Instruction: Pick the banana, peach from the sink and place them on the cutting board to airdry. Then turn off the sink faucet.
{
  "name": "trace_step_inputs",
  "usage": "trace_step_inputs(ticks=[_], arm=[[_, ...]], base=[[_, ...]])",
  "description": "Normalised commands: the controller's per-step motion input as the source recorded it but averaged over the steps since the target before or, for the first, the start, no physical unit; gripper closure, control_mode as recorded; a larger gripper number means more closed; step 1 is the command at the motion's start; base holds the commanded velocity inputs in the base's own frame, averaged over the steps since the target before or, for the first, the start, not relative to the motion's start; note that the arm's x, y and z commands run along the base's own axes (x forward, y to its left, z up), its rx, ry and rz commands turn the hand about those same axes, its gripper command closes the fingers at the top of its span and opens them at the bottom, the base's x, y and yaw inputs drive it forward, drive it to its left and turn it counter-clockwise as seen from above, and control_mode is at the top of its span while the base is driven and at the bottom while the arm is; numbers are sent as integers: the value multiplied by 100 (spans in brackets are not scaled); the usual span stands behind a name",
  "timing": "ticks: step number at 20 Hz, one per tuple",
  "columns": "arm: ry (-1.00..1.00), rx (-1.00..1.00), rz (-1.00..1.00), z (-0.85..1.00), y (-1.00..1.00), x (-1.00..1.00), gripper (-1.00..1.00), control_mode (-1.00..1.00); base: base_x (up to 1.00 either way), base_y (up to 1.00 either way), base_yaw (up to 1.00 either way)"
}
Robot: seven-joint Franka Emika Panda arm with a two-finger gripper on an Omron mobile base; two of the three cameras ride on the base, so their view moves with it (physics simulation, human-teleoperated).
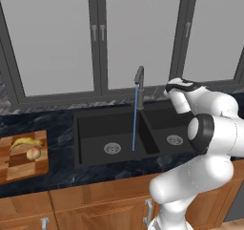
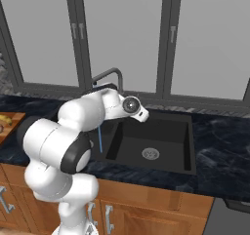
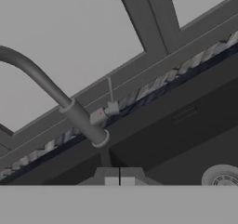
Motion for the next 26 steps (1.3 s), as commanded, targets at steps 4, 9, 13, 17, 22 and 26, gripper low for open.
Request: trace_step_inputs(ticks=[4, 9, 13, 17, 22, 26], arm=[[2, 5, 0, 18, -11, 3, 100, -100], [3, 4, 0, 17, -8, 1, 100, -100], [1, 3, 0, 12, -8, 1, 100, -100], [0, 4, 0, 10, -5, 2, 100, -100], [0, 3, 1, 2, -1, 5, 100, -100], [0, 4, 4, 0, 0, 8, 100, -100]], base=[[0, 0, 0], [0, 0, 0], [0, 0, 0], [0, 0, 0], [0, 0, 0], [0, 0, 0]])
